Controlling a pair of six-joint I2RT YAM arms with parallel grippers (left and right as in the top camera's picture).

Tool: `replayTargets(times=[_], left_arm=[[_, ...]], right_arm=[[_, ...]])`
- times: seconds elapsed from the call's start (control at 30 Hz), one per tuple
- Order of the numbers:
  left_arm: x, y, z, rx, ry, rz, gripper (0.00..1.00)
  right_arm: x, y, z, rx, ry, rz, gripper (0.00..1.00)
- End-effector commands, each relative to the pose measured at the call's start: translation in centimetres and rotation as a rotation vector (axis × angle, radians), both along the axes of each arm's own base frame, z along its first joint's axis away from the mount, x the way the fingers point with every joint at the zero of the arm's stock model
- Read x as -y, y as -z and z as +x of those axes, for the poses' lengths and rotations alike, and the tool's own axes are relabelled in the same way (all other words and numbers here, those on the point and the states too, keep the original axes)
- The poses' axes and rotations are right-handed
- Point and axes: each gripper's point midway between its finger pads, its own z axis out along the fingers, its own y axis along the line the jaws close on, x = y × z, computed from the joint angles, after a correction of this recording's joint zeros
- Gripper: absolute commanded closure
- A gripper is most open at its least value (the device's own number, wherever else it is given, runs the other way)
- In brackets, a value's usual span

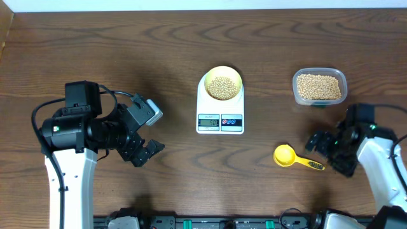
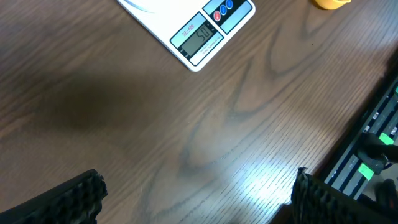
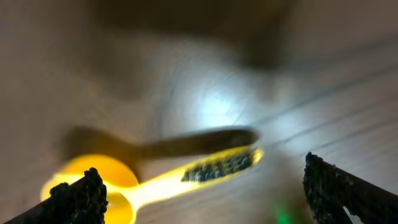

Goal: Scoop item into bowl and weigh 50g on scale

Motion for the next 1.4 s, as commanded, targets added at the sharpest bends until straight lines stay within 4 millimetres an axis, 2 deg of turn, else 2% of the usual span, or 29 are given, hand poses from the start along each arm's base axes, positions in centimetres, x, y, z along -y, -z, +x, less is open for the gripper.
replayTargets(times=[0.0, 0.07, 0.13, 0.23, 0.3, 0.33, 0.37, 0.43, 0.47, 0.53, 0.63, 0.77, 1.2, 1.27, 1.3, 1.37], left_arm=[[-0.1, 0.2, -0.1, 0.004, 0.016, 0.008, 0.02], [-0.1, 0.2, -0.1, 0.004, 0.016, 0.008, 0.02], [-0.1, 0.2, -0.1, 0.004, 0.015, 0.007, 0.02], [-0.1, 0.2, -0.1, 0.004, 0.015, 0.007, 0.02], [-0.1, 0.2, -0.1, 0.004, 0.015, 0.007, 0.02], [-0.1, 0.2, -0.1, 0.004, 0.015, 0.007, 0.02], [-0.1, 0.2, -0.1, 0.004, 0.015, 0.007, 0.02], [-0.1, 0.2, -0.1, 0.004, 0.016, 0.008, 0.02], [-0.1, 0.2, -0.1, 0.004, 0.015, 0.007, 0.02], [-0.1, 0.2, -0.1, 0.004, 0.015, 0.007, 0.02], [-0.1, 0.2, -0.1, 0.004, 0.016, 0.008, 0.02], [-0.1, 0.2, -0.1, 0.004, 0.015, 0.007, 0.02], [-0.1, 0.2, -0.1, 0.004, 0.015, 0.007, 0.02], [-0.1, 0.2, -0.1, 0.004, 0.016, 0.008, 0.02], [-0.1, 0.2, -0.1, 0.004, 0.015, 0.007, 0.02], [-0.1, 0.2, -0.1, 0.004, 0.015, 0.007, 0.02]], right_arm=[[3.9, -4.1, 2.4, 0.059, 0.064, -0.193, 0.01], [4.2, -5.6, 3.2, 0.084, 0.051, -0.207, 0.01], [3.6, -7.4, 4.7, 0.141, 0.023, -0.169, 0.01], [0.8, -10.5, 7.5, 0.298, -0.112, -0.039, 0.01], [-1.2, -13.3, 9.4, 0.440, -0.221, 0.025, 0.01], [-1.9, -15.3, 10.4, 0.532, -0.254, 0.042, 0.01], [-2.3, -16.2, 10.7, 0.571, -0.265, 0.048, 0.01], [-3.8, -21.4, 12.2, 0.794, -0.318, 0.078, 0.01], [-4.1, -23.4, 12.4, 0.873, -0.314, 0.084, 0.01], [-4.2, -25.6, 11.6, 0.935, -0.263, 0.097, 0.01], [-4.4, -26.7, 10.6, 0.966, -0.267, 0.087, 0.01], [-4.5, -26.6, 10.2, 0.960, -0.266, 0.089, 0.01], [-5.2, -23.3, 7.4, 0.779, -0.250, 0.152, 0.01], [-5.9, -23.5, 7.3, 0.800, -0.331, 0.158, 0.01], [-6.9, -24.0, 7.2, 0.848, -0.459, 0.165, 0.01], [-7.8, -24.9, 6.7, 0.912, -0.601, 0.143, 0.01]])
